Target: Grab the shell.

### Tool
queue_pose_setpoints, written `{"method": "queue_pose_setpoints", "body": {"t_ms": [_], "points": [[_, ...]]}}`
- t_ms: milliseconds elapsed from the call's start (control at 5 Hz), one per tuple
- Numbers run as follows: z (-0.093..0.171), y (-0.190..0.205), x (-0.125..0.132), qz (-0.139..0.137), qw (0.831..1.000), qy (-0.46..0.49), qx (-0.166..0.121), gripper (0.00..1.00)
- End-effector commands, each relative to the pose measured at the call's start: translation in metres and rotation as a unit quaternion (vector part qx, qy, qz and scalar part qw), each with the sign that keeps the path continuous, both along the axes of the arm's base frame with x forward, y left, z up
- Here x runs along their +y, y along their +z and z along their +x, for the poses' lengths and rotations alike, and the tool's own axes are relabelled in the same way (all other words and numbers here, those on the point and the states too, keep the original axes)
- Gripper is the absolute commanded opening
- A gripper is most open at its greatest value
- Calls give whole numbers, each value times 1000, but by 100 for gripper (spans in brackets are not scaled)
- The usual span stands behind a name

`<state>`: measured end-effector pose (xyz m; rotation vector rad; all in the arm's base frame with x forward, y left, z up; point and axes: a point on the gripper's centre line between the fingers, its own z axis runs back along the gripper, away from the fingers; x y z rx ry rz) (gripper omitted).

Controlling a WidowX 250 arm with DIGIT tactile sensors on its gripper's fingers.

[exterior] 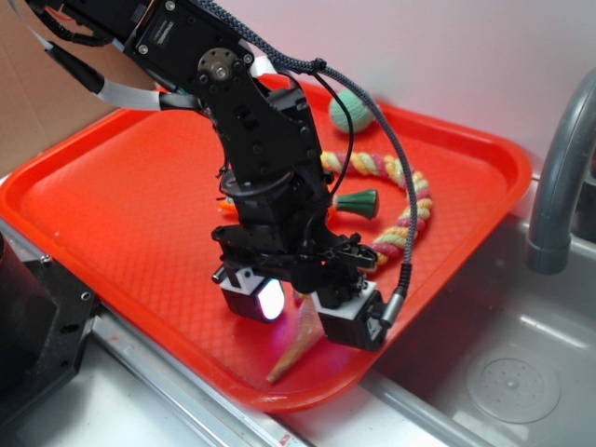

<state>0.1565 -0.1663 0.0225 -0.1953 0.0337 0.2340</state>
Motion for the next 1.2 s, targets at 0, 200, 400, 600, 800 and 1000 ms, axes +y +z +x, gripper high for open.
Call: {"method": "queue_pose_setpoints", "body": {"t_ms": [0, 200, 400, 600, 800, 1000], "points": [[2, -31, 11, 58, 994, -64, 74, 0], [3, -38, 7, 70, 991, -74, 89, 0], [3, -28, 10, 78, 991, -73, 79, 0], [36, 21, 7, 84, 993, -64, 55, 0], [38, 73, 29, 85, 992, -97, -15, 0], [27, 125, 59, 143, 986, -85, -26, 0]]}}
